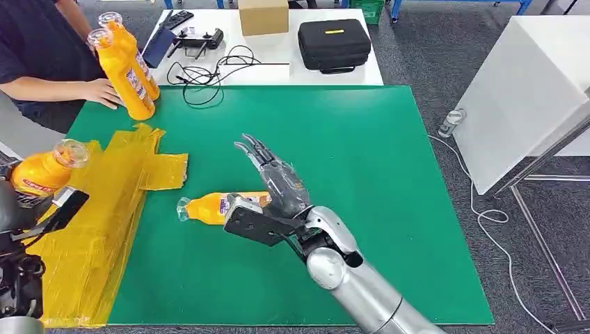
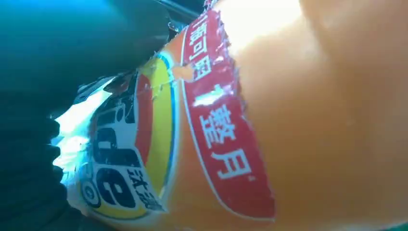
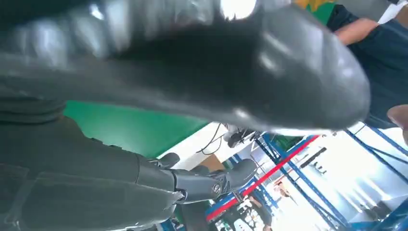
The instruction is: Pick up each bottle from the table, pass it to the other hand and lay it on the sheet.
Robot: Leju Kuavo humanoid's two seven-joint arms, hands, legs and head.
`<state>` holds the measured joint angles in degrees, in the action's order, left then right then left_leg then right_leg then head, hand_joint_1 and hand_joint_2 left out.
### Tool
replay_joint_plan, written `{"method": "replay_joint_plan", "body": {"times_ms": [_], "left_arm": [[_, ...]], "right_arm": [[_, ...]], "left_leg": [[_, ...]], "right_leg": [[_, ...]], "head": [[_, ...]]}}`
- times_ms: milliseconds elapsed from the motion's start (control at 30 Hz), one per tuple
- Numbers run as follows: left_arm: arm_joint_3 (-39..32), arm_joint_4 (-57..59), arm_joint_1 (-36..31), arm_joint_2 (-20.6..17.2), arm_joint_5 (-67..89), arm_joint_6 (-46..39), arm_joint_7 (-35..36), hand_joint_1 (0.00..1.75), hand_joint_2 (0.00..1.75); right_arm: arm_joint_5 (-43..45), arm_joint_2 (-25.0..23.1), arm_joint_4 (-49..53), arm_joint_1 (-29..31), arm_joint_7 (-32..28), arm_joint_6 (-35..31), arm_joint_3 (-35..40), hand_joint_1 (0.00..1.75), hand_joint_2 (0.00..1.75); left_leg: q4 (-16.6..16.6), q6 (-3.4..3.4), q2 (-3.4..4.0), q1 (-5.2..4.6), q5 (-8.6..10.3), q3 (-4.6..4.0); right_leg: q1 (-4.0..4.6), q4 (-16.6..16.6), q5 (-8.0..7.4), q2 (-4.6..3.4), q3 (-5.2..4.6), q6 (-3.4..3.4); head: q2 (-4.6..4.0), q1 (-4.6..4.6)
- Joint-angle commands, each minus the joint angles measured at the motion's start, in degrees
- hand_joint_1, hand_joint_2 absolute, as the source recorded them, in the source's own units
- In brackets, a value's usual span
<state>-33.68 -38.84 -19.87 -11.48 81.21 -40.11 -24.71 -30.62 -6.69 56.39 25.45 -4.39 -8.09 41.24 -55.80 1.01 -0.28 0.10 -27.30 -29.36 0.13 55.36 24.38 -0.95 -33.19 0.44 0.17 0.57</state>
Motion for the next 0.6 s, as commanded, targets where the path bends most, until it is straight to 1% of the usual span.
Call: {"method": "replay_joint_plan", "body": {"times_ms": [33, 100, 133, 167, 200, 333, 400, 433, 467, 533, 600], "left_arm": [[1.2, 4.67, 4.8, 3.33, 5.66, 0.11, 3.6, 1.75, 1.75], [2.33, 3.78, 6.52, 4.85, 5.75, 0.11, 2.56, 1.75, 1.75], [2.87, 4.38, 6.83, 5.42, 4.97, 0.11, 1.02, 1.75, 1.75], [3.38, 4.06, 7.18, 5.84, 5.24, 0.11, 1.12, 1.75, 1.75], [4.8, 3.81, 7.82, 6.4, 5.13, 0.11, -0.09, 1.75, 1.75], [8.9, 1.77, 10.03, 8.23, 4.92, 0.11, -2.01, 1.75, 1.75], [9.69, 2.02, 10.26, 8.59, 4.76, 0.11, -2.27, 1.75, 1.75], [10.27, 2.85, 10.01, 8.43, 4.97, 0.11, -1.98, 1.75, 1.75], [10.86, 3.87, 9.81, 8.41, 4.78, 0.11, -1.99, 1.75, 1.75], [12.04, 5.0, 9.59, 8.1, 5.09, 0.11, -1.63, 1.75, 1.75], [12.04, 5.0, 9.59, 8.1, 5.09, 0.11, -1.63, 1.75, 1.75]], "right_arm": [[1.17, 0.94, -3.32, 3.59, -1.8, 2.21, -0.28, 0.0, 0.0], [1.49, 0.81, -4.25, 4.2, -2.34, 2.51, -0.29, 0.0, 0.0], [1.58, 0.7, -4.6, 4.45, -2.52, 2.75, -0.18, 0.0, 0.0], [1.63, 0.63, -4.72, 4.55, -2.58, 2.86, -0.13, 0.0, 0.0], [1.66, 0.5, -4.96, 4.73, -2.64, 3.12, 0.01, 0.0, 0.0], [1.7, 0.1, -6.0, 5.29, -2.88, 3.45, 0.37, 0.0, 0.0], [1.69, 0.06, -6.44, 5.46, -3.03, 3.42, 0.48, 0.0, 0.0], [1.68, 0.05, -6.63, 5.56, -3.1, 3.46, 0.57, 0.0, 0.0], [1.7, 0.1, -6.78, 5.53, -3.33, 3.4, 0.66, 0.0, 0.0], [1.77, 0.4, -6.72, 5.15, -3.79, 3.21, 0.81, 0.0, 0.0], [1.77, 0.4, -6.72, 5.15, -3.79, 3.21, 0.81, 0.0, 0.0]], "left_leg": [[0.11, 0.0, 0.09, -0.09, -0.01, 0.17], [0.09, -0.01, 0.05, -0.03, -0.06, 0.29], [0.08, -0.01, 0.0, -0.04, -0.02, 0.18], [0.06, 0.0, 0.0, -0.07, 0.01, 0.09], [0.07, -0.01, -0.05, -0.03, -0.03, 0.23], [0.06, -0.01, -0.03, -0.06, -0.01, 0.14], [0.04, -0.01, -0.06, -0.04, -0.03, 0.15], [0.02, 0.0, -0.03, -0.03, -0.01, 0.05], [0.01, -0.02, -0.06, -0.01, -0.05, 0.16], [0.05, -0.02, -0.06, -0.06, -0.01, 0.1], [0.06, -0.03, -0.1, -0.03, -0.02, 0.15]], "right_leg": [[-0.09, -0.04, 0.02, -0.03, 0.11, 0.07], [-0.03, -0.09, 0.06, 0.05, 0.28, 0.1], [-0.05, -0.06, 0.05, 0.1, 0.17, 0.08], [-0.07, -0.03, 0.03, 0.08, 0.07, 0.06], [-0.03, -0.08, 0.07, 0.16, 0.26, 0.09], [-0.09, -0.06, 0.04, 0.1, 0.15, 0.07], [-0.1, -0.05, 0.06, 0.15, 0.18, 0.07], [-0.11, -0.05, 0.02, 0.09, 0.08, 0.03], [-0.09, -0.05, 0.06, 0.16, 0.2, 0.05], [-0.14, -0.05, 0.03, 0.12, 0.12, 0.04], [-0.12, -0.07, 0.04, 0.17, 0.19, 0.04]], "head": [[-0.02, -0.04], [0.0, 0.0], [-0.02, -0.02], [-0.02, 0.0], [0.0, 0.0], [0.0, 0.0], [-0.02, -0.02], [0.0, -0.02], [0.0, 0.0], [0.0, -0.02], [0.0, -0.02]]}}
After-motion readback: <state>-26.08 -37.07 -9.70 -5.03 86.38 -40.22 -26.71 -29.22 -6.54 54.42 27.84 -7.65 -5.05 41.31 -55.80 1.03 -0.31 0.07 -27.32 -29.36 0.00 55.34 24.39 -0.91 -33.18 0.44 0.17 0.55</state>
